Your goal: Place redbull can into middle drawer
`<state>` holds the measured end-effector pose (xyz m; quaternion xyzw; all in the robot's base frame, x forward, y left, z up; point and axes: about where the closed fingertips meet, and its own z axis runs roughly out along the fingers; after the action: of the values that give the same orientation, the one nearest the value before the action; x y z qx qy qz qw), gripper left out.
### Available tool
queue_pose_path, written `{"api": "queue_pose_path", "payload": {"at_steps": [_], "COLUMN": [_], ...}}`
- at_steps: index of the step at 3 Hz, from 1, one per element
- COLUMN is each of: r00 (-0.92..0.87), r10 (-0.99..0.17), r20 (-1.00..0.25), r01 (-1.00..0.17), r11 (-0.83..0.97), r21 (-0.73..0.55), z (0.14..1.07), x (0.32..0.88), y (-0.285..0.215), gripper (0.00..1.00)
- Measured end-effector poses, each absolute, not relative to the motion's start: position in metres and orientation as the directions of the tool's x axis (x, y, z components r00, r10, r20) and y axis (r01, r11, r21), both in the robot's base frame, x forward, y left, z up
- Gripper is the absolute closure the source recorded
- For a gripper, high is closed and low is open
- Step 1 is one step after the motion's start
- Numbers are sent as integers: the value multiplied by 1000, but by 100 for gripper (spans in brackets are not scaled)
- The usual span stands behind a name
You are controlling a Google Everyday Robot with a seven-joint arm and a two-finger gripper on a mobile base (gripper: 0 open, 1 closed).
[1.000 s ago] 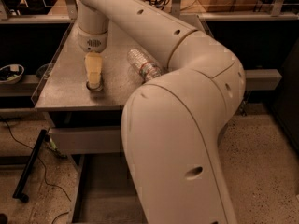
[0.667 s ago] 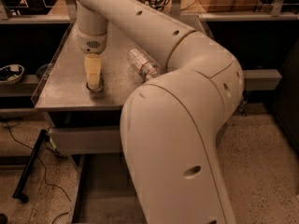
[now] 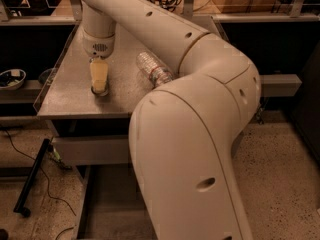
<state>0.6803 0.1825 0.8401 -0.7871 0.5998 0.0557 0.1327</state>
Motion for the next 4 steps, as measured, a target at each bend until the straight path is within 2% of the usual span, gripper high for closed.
{"api": "queue_pose_path", "payload": {"at_steps": [2, 3, 4], "r00": [274, 274, 274], "r10": [-929, -929, -929], "r20": [-247, -247, -247], "r01": [-959, -959, -959], "r11": [-245, -245, -245], "r21": [-142, -142, -142], "z": [840, 840, 840], "x": [680, 680, 681], "y": [182, 183, 183], "gripper": [89, 100, 100]}}
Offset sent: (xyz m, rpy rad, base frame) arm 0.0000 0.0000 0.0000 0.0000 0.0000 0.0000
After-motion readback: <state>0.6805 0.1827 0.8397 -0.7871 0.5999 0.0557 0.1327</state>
